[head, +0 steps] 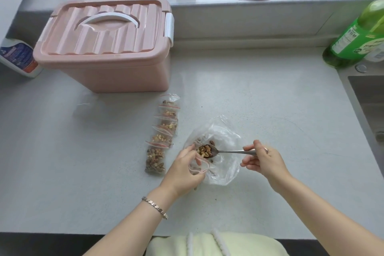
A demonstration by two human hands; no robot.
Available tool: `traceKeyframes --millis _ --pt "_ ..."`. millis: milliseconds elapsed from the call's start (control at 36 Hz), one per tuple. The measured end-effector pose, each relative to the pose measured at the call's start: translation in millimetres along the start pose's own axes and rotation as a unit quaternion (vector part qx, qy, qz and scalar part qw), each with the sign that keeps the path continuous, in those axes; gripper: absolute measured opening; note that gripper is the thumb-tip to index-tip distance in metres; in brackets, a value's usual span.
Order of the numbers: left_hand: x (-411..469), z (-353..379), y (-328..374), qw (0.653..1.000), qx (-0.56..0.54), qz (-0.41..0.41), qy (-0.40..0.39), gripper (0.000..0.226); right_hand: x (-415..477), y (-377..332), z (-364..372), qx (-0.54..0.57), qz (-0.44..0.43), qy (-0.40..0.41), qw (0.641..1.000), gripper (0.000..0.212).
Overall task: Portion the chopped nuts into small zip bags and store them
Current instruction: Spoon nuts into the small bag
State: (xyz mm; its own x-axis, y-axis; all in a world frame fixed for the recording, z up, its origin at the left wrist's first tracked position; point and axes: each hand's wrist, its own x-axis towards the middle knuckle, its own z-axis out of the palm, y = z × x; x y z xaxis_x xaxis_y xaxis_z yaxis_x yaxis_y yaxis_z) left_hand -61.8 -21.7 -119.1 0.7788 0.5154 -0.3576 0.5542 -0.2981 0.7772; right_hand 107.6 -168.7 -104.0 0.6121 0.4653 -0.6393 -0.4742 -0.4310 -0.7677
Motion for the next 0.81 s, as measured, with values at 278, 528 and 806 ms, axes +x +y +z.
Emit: traceKeyframes --millis 278,528,806 --pt "-24 -4 4 0.992 -0.092 -0.001 0.089 0.028 -12 8 -13 0.045 0.047 0.008 0.998 0.039" --pt "-41 -14 37 0.961 -0.173 0.025 0.215 0.025 -33 -33 -20 0.044 -0.045 0.023 0.998 0.043" --pt "-24 -4 21 0.986 -0.082 -0.028 0.143 0.025 -67 -90 -2 0.002 -0.171 0.010 0.985 0.044"
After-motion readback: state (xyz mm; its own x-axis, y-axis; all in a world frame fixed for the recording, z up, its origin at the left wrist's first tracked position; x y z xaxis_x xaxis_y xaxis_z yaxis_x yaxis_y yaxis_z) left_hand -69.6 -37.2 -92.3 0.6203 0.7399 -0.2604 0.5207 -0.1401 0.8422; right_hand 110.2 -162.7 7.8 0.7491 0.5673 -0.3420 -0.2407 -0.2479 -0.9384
